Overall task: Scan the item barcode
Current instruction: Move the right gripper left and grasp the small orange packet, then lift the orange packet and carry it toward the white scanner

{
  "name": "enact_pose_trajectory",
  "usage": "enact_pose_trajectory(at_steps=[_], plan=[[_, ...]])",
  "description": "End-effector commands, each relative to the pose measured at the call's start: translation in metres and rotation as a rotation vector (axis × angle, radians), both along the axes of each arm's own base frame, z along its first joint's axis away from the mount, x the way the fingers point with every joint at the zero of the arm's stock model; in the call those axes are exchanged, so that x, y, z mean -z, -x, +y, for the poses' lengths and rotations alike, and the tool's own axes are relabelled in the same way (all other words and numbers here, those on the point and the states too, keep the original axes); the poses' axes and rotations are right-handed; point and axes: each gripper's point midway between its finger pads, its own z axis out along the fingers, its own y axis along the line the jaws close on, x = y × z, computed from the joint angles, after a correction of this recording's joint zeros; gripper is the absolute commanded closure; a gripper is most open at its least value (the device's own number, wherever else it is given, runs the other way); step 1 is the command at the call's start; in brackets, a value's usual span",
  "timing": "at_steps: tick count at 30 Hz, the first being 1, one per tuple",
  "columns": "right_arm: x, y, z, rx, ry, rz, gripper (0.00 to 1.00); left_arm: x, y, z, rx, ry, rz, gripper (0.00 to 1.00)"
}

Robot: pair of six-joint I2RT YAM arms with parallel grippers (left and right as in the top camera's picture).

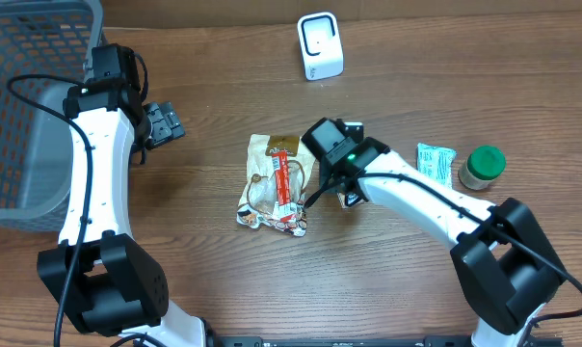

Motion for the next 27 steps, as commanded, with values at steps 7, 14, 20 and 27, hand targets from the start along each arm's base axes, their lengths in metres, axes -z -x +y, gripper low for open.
enact_pose_trajectory(at_steps=[7,14,20,27], plan=[[-0.017,0.012,0.016,-0.12,0.116,-0.118,0.65,-0.015,-0.003,-0.003,0.025,-0.009,-0.038,0.0],[-0.015,0.013,0.013,-0.121,0.133,-0.12,0.69,-0.015,-0.003,-0.003,0.025,-0.009,-0.038,0.0],[-0.005,0.018,0.008,-0.123,0.147,-0.104,0.68,-0.015,-0.003,-0.003,0.025,-0.009,-0.038,0.0],[0.007,0.021,0.004,-0.122,0.147,-0.106,0.68,-0.015,-0.003,-0.003,0.025,-0.009,-0.038,0.0]])
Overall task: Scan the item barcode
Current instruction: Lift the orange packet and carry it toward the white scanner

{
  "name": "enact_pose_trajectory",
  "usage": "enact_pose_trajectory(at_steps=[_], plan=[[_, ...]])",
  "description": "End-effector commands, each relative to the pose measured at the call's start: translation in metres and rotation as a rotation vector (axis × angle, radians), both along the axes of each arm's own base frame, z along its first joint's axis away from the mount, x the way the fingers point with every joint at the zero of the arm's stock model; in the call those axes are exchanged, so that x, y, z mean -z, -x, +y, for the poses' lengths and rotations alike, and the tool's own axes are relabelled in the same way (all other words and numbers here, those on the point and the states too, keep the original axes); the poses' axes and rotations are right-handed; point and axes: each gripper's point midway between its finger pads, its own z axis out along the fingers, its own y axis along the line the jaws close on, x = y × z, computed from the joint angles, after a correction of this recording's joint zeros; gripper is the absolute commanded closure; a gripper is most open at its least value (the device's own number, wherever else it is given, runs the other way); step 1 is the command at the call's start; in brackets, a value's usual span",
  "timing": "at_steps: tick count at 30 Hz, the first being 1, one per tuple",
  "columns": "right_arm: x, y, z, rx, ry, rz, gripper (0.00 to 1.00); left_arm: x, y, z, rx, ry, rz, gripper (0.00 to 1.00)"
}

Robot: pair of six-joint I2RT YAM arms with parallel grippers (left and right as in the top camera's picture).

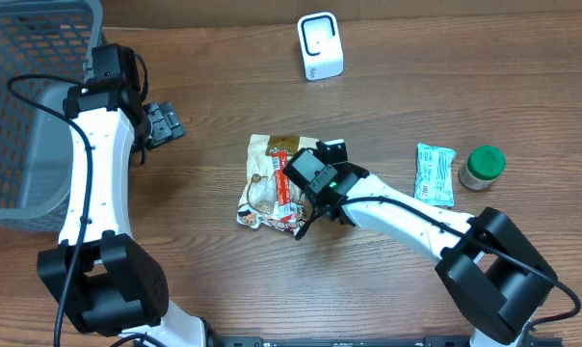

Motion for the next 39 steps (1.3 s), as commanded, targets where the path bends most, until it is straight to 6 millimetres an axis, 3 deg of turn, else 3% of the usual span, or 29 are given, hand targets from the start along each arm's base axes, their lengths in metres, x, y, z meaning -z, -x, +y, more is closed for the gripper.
enact_pose_trajectory(at_steps=[1,17,25,39], plan=[[-0.008,-0.004,-0.001,0.002,-0.008,-0.04,0.68,-0.015,-0.003,-0.003,0.025,-0.009,-0.038,0.0],[-0.01,-0.008,-0.002,-0.009,0.004,-0.065,0.68,-0.015,-0.003,-0.003,0.025,-0.009,-0.038,0.0],[0.005,-0.006,-0.008,-0.03,0.019,-0.075,0.68,-0.015,-0.003,-0.003,0.025,-0.009,-0.038,0.0],[-0.001,-0.016,-0.007,-0.045,0.038,-0.135,0.68,-0.015,-0.003,-0.003,0.025,-0.009,-0.038,0.0]])
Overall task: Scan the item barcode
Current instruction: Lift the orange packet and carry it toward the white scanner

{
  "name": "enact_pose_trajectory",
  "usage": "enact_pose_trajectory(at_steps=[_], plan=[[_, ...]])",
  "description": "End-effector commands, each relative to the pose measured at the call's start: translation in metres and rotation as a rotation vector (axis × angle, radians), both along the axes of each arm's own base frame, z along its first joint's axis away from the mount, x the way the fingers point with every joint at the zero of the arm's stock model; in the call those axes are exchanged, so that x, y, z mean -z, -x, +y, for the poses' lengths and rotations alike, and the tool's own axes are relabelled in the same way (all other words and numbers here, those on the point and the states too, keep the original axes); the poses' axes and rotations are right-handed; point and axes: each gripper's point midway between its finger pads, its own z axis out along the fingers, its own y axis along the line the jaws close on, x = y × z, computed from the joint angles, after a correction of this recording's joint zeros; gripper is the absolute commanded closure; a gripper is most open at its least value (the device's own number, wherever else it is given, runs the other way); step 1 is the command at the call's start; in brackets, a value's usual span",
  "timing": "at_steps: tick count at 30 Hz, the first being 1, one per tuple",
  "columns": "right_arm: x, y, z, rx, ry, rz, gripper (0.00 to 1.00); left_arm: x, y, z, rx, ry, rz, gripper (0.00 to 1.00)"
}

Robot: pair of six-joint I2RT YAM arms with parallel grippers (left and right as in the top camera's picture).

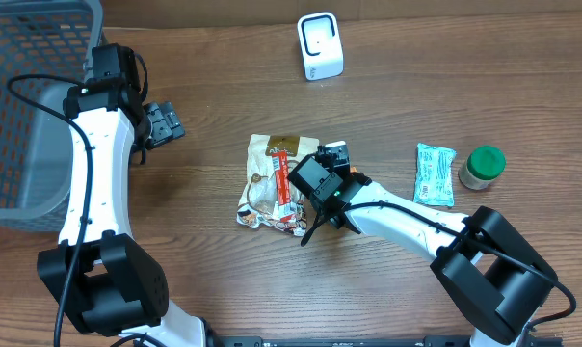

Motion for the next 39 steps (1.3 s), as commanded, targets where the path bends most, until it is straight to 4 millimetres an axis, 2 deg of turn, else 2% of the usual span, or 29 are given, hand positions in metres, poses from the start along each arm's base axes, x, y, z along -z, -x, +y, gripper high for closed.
enact_pose_trajectory(at_steps=[1,7,13,16,25,37,39], plan=[[-0.012,-0.004,-0.001,-0.03,0.015,-0.036,0.68,-0.015,-0.003,-0.003,0.025,-0.009,-0.038,0.0],[-0.009,-0.002,0.0,-0.063,0.025,-0.018,0.68,-0.015,-0.003,-0.003,0.025,-0.009,-0.038,0.01],[0.004,0.008,-0.011,-0.064,0.053,0.012,0.69,-0.015,-0.003,-0.003,0.025,-0.009,-0.038,0.0],[0.008,0.011,-0.013,-0.064,0.06,0.018,0.72,-0.015,-0.003,-0.003,0.025,-0.009,-0.038,0.0],[0.006,0.007,-0.014,-0.057,0.056,0.002,0.77,-0.015,-0.003,-0.003,0.025,-0.009,-0.038,0.0],[0.001,0.003,-0.013,-0.071,0.07,-0.014,0.77,-0.015,-0.003,-0.003,0.025,-0.009,-0.038,0.0],[0.001,0.003,-0.013,-0.071,0.07,-0.014,0.8,-0.015,-0.003,-0.003,0.025,-0.009,-0.038,0.0]])
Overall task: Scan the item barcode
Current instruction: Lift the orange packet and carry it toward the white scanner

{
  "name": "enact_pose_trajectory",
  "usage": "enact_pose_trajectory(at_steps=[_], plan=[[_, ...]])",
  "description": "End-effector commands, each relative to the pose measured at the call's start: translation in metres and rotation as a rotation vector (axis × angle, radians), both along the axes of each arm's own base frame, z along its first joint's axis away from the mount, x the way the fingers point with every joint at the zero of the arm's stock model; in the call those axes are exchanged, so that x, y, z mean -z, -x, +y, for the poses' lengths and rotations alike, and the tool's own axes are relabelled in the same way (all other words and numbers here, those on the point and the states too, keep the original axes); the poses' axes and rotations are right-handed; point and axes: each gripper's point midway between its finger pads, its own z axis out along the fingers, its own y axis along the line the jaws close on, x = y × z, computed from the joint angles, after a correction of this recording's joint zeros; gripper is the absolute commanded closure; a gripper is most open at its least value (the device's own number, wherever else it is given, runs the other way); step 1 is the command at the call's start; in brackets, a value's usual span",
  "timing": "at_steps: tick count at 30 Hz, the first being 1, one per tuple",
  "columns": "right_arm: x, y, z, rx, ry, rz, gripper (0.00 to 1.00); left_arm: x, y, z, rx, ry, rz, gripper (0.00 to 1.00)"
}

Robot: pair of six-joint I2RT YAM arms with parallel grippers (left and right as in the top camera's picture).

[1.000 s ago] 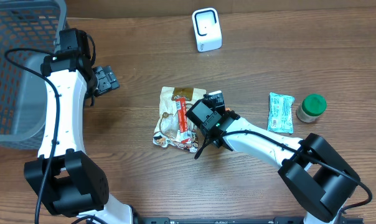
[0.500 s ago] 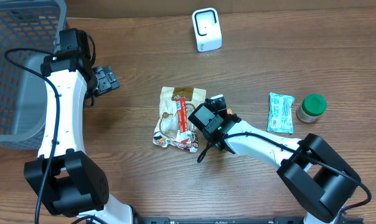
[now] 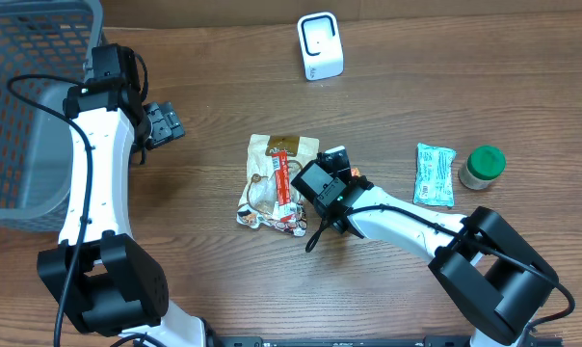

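Note:
The item, a crinkled snack packet (image 3: 270, 183) with a red stripe and a brown top, lies flat in the middle of the table. My right gripper (image 3: 308, 193) is low at the packet's right edge; its wrist covers the fingers, so their state is hidden. The white barcode scanner (image 3: 320, 46) stands upright at the back of the table. My left gripper (image 3: 164, 123) hovers at the left beside the basket, far from the packet, with nothing visible in it.
A grey mesh basket (image 3: 21, 106) fills the far left. A teal sachet (image 3: 434, 173) and a green-lidded jar (image 3: 482, 166) lie to the right of the right arm. Bare wood lies between the packet and the scanner.
My right wrist has shifted slightly toward the front of the table along the packet's right edge. The packet and the left arm have not moved.
My right gripper first hung just right of the packet, clear of it. Then it was over the packet's right edge, where it has stayed with small shifts. The packet lies in the same spot throughout, and the left arm has kept still.

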Motion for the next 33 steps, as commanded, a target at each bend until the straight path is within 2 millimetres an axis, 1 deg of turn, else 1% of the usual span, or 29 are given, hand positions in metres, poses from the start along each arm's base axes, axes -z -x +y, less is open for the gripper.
enact_pose_trajectory(at_steps=[1,2,4,8,10,13,18,22,25,28,31,33], plan=[[-0.01,-0.003,-0.002,0.003,-0.005,-0.026,0.81,-0.015,-0.003,-0.003,0.025,-0.009,-0.038,0.0],[-0.01,-0.003,-0.002,0.003,-0.005,-0.026,0.84,-0.015,-0.003,-0.003,0.025,-0.009,-0.038,0.0],[-0.01,-0.003,-0.001,0.003,-0.006,-0.025,0.95,-0.015,-0.003,-0.003,0.025,-0.009,-0.038,0.0],[-0.011,-0.004,-0.001,0.003,-0.008,-0.026,0.96,-0.015,-0.003,-0.003,0.025,-0.009,-0.038,0.0],[-0.018,-0.003,-0.001,0.013,-0.014,-0.026,0.96,-0.015,-0.003,-0.003,0.025,-0.009,-0.038,0.0],[-0.042,-0.005,-0.001,0.052,-0.058,-0.05,0.96,-0.015,-0.003,-0.003,0.025,-0.009,-0.038,0.0],[-0.088,-0.003,0.006,0.042,-0.23,-0.063,0.97,-0.015,-0.003,-0.003,0.025,-0.009,-0.038,0.0],[-0.119,-0.002,-0.004,0.056,-0.376,-0.027,0.96,-0.015,-0.003,-0.003,0.025,-0.009,-0.038,0.0],[-0.135,-0.001,-0.012,0.056,-0.496,0.03,0.96,-0.015,-0.003,-0.003,0.025,-0.009,-0.038,0.0],[-0.145,0.003,-0.013,-0.003,-0.626,0.111,0.96,-0.015,-0.003,-0.003,0.025,-0.009,-0.038,0.0],[-0.151,0.006,-0.013,-0.06,-0.754,0.197,0.96,-0.015,-0.003,-0.003,0.025,-0.009,-0.038,0.0],[-0.152,0.005,-0.018,-0.057,-0.808,0.229,0.96,-0.015,-0.003,-0.003,0.025,-0.009,-0.038,0.0]])
